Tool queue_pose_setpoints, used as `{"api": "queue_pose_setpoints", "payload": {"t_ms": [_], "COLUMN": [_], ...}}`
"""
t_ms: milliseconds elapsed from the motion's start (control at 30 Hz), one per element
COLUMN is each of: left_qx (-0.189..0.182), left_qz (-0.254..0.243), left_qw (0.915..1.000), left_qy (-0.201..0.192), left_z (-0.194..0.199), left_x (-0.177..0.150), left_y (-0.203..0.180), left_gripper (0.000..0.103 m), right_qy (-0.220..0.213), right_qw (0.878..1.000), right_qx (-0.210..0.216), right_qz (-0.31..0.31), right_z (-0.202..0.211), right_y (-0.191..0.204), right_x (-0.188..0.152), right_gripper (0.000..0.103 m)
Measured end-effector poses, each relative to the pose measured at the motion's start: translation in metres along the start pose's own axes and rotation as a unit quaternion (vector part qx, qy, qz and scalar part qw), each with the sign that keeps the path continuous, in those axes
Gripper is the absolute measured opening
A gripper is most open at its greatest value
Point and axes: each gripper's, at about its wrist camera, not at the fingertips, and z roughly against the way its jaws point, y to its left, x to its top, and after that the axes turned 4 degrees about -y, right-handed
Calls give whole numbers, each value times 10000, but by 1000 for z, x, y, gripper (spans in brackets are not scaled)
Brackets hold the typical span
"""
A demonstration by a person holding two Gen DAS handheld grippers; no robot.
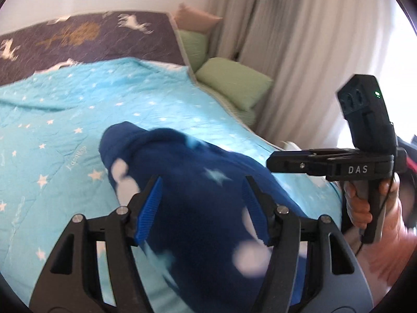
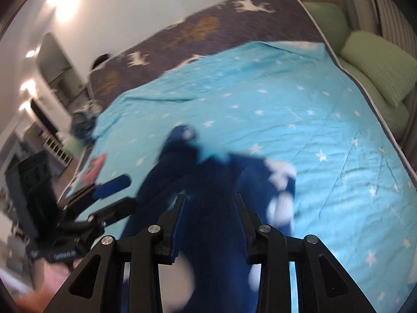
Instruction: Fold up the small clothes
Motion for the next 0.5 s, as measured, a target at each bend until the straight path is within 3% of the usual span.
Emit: {"api": "queue_pose_setpoints", "payload": {"t_ms": [67, 100, 133, 200, 267, 333, 433, 500], "left_qx": [-142, -131, 39, 203, 213, 235, 298, 114], "left_qz": [-49, -51, -122, -324, -139, -2, 20, 23], "left_qw": [9996, 9982, 9979, 9986, 9989, 9987, 9988, 9997], "left_qy": [228, 578, 637, 365, 400, 459, 380, 235], "left_z": [1, -10, -20, -25, -25, -22, -4, 16], "left_x": [-19, -34, -50, -67, -62, -54, -52, -56], "left_y": [-9, -11, -12, -16, -13, -11, -15, -23], "left_gripper": [72, 72, 73, 73, 74, 74, 74, 73], "right_qy": [126, 290, 510, 243, -44, -150, -149, -235], "right_qw": [9999, 9994, 9983, 9974, 9910, 9873, 9888, 9935], "right_qx": [-2, -45, -176, -495, -937, -1184, -1050, -774], "right_qz": [103, 156, 198, 455, 956, 1047, 1050, 805], "right_z": [8, 5, -5, -19, -25, -20, -1, 23], "right_y": [10, 13, 13, 14, 28, 41, 47, 43], "right_x": [-20, -36, -51, -74, -84, -83, -79, -81], "right_gripper": [43, 47, 48, 48, 50, 50, 50, 50]}}
